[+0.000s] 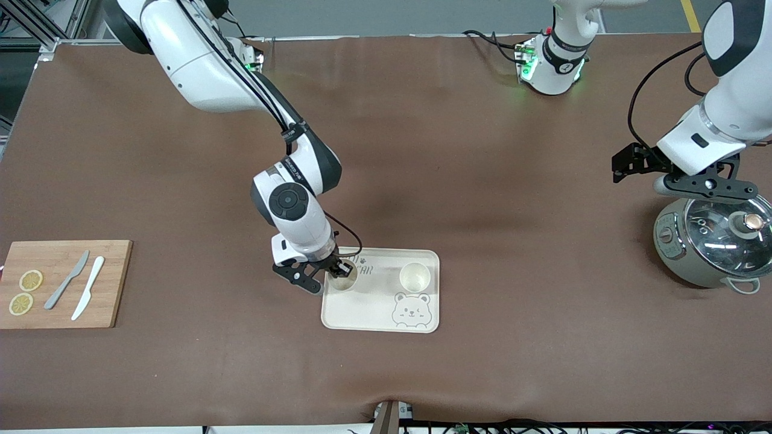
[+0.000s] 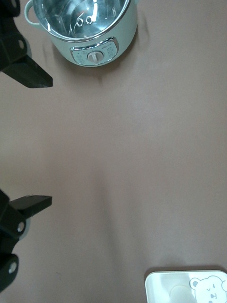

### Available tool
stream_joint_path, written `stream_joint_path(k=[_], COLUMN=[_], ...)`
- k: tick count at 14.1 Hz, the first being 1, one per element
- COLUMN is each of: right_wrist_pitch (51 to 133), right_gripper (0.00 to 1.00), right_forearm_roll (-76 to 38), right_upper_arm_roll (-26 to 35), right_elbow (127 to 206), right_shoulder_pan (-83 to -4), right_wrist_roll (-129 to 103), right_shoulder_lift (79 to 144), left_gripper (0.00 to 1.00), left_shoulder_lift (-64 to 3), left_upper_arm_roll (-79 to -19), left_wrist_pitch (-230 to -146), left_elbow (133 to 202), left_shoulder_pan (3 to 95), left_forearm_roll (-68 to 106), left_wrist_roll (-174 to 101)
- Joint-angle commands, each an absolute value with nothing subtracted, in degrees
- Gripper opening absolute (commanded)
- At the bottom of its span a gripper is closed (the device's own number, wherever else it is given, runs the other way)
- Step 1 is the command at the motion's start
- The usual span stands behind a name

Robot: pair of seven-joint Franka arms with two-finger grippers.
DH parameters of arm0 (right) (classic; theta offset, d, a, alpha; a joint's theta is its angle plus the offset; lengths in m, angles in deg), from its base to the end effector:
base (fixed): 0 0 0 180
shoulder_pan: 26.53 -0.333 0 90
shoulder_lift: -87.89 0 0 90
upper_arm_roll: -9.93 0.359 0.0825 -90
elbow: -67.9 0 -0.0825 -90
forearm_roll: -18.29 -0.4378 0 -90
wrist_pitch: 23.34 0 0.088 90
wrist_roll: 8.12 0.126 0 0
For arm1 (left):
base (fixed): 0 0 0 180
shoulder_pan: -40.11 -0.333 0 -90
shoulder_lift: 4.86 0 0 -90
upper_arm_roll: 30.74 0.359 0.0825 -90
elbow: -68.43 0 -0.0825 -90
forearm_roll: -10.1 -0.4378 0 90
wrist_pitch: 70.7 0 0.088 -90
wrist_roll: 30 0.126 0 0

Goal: Place white IKEA cup upright on tray with both arms
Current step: 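Carry the cup with the right gripper over the tray, then lower the cup upright onto the tray and open the right gripper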

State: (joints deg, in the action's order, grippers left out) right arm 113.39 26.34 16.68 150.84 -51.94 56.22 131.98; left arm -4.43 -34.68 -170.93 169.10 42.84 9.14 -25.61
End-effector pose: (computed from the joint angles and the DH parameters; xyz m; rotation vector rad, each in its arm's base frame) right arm 0.7027 0.4163 0.2294 -2.9241 0.7589 -0.2067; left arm 0.6093 -0.0695 0.5700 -3.1096 0.3057 -0.0002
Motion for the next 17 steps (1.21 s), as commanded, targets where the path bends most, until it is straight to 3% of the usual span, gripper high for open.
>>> stream_joint_path(k=[1, 16, 17], right_wrist_pitch=[113.59, 117.02, 117.02], right_gripper=[0.00, 0.00, 0.04], right_forearm_roll=[28.66, 29.36, 29.54], right_upper_arm_roll=[15.65, 13.71, 13.71], right_elbow=[148.93, 148.93, 148.93], right_shoulder_pan=[-53.34, -55.45, -55.45], right_wrist_roll=[59.11, 60.96, 60.96], right_shoulder_lift=[133.59, 135.79, 135.79], left_gripper=[1.00, 1.00, 1.00], left_shoulder_lift=[-4.16, -4.69, -4.86], left_upper_arm_roll=[-35.23, -35.14, -35.23], left_wrist_pitch=[-171.68, -171.77, -171.77], left_elbow=[169.33, 169.42, 169.42], left_shoulder_pan=[42.05, 42.05, 42.05], left_forearm_roll=[10.18, 10.27, 10.18], left_wrist_roll=[-23.85, -23.94, -23.94])
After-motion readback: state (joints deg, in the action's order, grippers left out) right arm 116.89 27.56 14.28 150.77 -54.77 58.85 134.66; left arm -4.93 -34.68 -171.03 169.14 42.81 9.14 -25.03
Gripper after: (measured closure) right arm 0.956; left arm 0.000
